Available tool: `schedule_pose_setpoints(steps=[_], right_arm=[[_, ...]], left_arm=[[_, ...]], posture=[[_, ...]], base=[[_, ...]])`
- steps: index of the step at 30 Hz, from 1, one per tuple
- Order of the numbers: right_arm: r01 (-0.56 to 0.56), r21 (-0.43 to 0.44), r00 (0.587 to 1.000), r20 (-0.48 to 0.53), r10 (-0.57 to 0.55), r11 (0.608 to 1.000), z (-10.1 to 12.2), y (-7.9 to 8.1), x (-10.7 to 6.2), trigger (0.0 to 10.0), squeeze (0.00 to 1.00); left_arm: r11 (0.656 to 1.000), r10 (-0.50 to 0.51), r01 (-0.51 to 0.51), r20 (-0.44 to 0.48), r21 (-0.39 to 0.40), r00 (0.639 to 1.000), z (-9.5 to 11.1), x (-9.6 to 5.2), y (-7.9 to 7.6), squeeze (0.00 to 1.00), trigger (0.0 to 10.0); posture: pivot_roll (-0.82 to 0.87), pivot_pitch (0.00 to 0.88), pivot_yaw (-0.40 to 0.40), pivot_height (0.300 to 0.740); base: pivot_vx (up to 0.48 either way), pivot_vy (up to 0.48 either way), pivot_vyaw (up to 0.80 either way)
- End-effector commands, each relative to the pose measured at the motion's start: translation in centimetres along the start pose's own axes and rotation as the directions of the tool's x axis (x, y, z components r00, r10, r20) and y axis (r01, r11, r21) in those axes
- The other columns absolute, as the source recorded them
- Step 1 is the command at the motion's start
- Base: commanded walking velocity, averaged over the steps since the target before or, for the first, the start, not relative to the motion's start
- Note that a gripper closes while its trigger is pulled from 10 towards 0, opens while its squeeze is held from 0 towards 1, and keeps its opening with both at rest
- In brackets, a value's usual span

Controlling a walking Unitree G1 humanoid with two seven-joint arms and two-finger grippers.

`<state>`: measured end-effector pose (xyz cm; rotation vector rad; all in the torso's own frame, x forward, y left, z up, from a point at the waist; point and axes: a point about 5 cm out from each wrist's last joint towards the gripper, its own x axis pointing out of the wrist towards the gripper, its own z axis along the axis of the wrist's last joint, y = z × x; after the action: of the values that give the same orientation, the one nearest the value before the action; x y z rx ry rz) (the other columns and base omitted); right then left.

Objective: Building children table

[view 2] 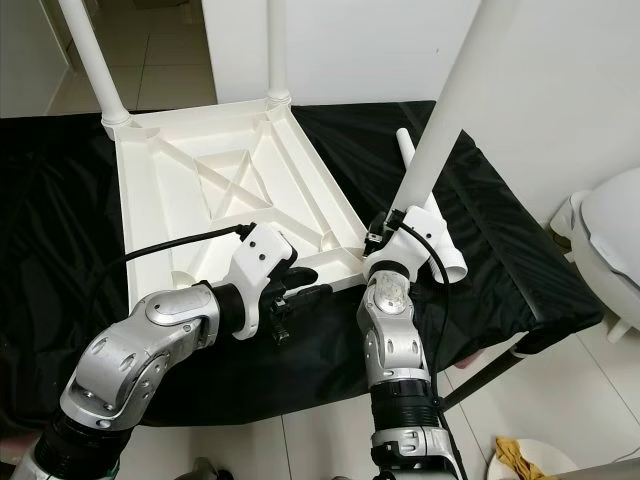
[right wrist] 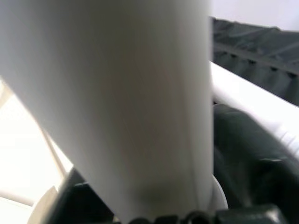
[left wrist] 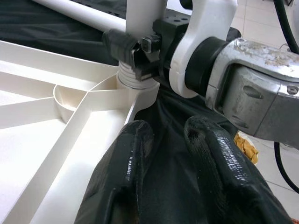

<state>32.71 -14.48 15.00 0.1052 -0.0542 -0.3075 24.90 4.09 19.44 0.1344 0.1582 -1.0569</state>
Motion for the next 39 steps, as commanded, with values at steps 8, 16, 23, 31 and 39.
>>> schedule_pose_setpoints(steps=[8, 16, 23, 31, 39], right_arm=[[-0.016, 0.015, 1.000, 0.003, 0.016, 1.000, -0.1, -0.4, 0.1, 10.0, 1.00], [-0.091, 0.024, 0.996, 0.024, 0.091, 0.996, 0.4, -0.1, 0.5, 10.0, 0.00], [-0.215, 0.015, 0.976, 0.031, 0.215, 0.976, 0.7, -0.2, 1.0, 10.0, 0.00], [-0.292, -0.035, 0.955, 0.039, 0.293, 0.956, 1.1, -1.1, 1.4, 10.0, 0.00], [-0.439, -0.070, 0.895, 0.052, 0.442, 0.896, 1.7, -1.8, 1.4, 10.0, 0.00]], left_arm=[[1.000, 0.025, -0.025, 0.006, -0.005, 1.000, 0.2, 0.2, 0.0, 0.00, 10.0], [1.000, 0.027, -0.027, 0.008, -0.005, 1.000, 0.2, 0.2, -0.1, 0.00, 10.0], [1.000, 0.029, -0.029, 0.009, -0.004, 1.000, 0.2, 0.2, 0.0, 0.00, 10.0], [1.000, 0.023, -0.023, 0.006, -0.003, 1.000, 0.2, 0.2, 0.0, 0.00, 10.0], [1.000, 0.019, -0.019, 0.003, -0.001, 1.000, 0.2, 0.2, -0.1, 0.00, 10.0]], posture=[[-0.02, 0.054, -0.030, 0.740], [-0.02, 0.054, -0.032, 0.740], [-0.02, 0.056, -0.033, 0.740], [-0.03, 0.063, -0.029, 0.740], [-0.03, 0.068, -0.026, 0.740]], base=[[0.000, 0.000, 0.00], [0.000, 0.000, 0.00], [0.000, 0.000, 0.00], [0.000, 0.000, 0.00], [0.000, 0.000, 0.00]])
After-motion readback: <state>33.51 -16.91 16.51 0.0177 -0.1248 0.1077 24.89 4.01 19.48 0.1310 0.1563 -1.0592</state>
